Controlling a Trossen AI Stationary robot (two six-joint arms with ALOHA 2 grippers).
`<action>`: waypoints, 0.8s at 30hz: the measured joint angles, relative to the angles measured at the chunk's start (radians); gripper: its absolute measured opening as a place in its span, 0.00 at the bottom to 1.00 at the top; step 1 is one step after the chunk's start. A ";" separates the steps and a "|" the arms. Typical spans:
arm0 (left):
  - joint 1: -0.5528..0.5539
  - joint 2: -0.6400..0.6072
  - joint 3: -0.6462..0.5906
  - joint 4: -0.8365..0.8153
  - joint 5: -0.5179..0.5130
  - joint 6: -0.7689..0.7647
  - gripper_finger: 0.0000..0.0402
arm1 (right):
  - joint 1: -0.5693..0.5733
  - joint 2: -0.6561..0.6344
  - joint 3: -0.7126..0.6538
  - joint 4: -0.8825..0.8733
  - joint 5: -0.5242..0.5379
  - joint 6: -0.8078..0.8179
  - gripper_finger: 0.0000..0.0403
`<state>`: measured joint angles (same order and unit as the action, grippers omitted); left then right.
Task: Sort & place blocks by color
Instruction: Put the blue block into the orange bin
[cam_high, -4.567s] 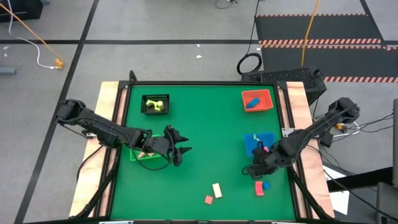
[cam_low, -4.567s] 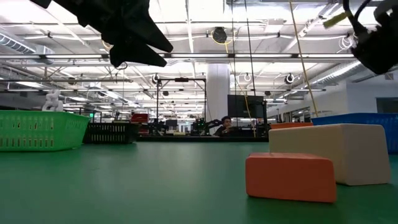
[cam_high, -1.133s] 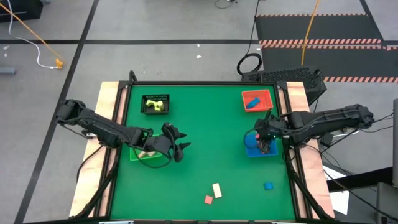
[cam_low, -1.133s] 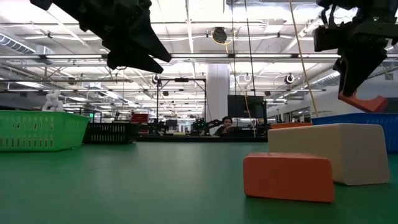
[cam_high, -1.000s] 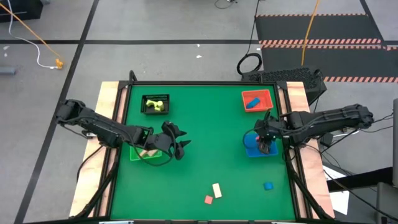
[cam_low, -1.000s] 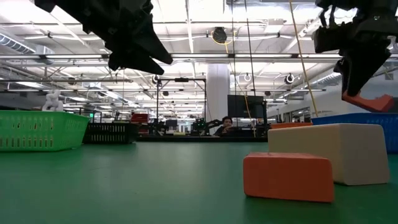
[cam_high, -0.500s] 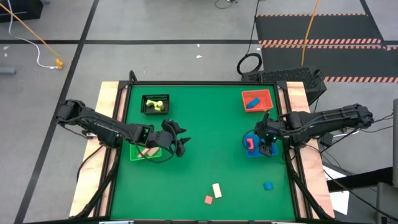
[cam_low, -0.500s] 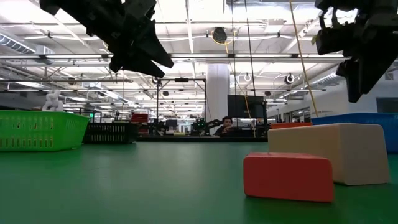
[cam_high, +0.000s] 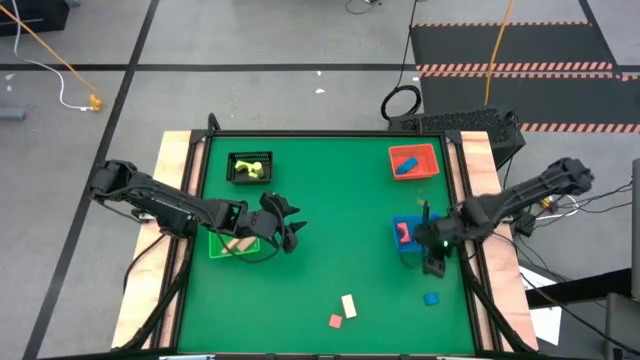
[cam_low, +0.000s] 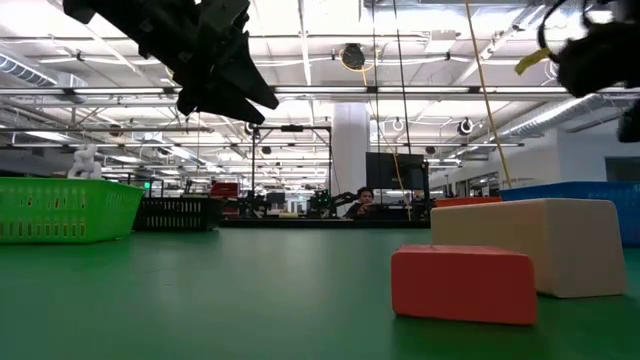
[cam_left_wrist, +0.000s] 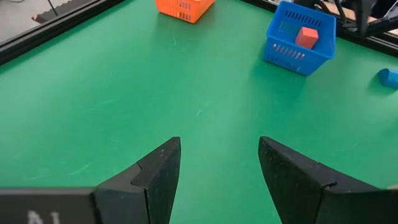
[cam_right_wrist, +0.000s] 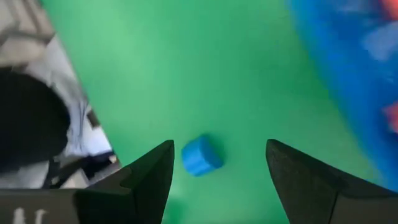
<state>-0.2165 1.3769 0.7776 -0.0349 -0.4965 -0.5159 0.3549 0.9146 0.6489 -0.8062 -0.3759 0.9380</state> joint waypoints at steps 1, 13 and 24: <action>0.000 0.000 0.000 0.000 0.000 0.007 0.54 | 0.037 0.000 -0.023 0.050 0.000 0.013 0.60; 0.000 0.000 0.000 0.000 -0.001 -0.011 0.54 | 0.378 0.000 -0.175 0.428 0.125 -0.067 0.60; 0.000 0.000 0.000 0.001 -0.002 -0.059 0.54 | 0.543 0.087 -0.176 0.436 0.347 -0.387 0.60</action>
<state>-0.2165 1.3769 0.7776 -0.0341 -0.4988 -0.5744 0.8982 1.0017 0.4725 -0.3698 -0.0286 0.5514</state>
